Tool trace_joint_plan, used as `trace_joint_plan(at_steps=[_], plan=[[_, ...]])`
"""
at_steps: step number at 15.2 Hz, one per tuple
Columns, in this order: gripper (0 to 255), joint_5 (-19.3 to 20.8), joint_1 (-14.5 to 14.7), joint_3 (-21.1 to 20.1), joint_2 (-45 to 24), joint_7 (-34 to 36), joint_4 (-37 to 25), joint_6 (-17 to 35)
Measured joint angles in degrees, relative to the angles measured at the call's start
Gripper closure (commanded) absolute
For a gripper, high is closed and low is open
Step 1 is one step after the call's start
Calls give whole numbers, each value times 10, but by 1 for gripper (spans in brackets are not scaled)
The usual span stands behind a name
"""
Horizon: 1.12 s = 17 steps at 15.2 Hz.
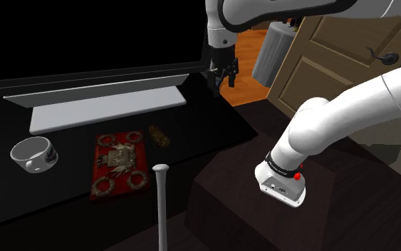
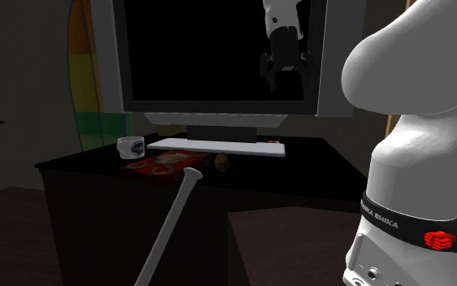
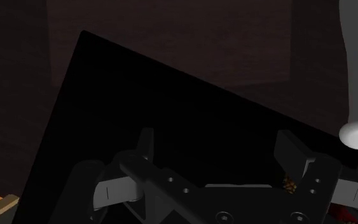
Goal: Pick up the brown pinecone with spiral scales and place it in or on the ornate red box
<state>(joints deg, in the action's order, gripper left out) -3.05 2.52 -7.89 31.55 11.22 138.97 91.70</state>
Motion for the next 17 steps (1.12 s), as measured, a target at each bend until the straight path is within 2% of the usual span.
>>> trace_joint_plan(at_steps=[7, 15, 17], plan=[[0, -58, 23, -42, -131, 57, -36, 79], [0, -100, 47, -78, -288, 109, -117, 145], [0, -104, 51, -82, -305, 115, -122, 157]])
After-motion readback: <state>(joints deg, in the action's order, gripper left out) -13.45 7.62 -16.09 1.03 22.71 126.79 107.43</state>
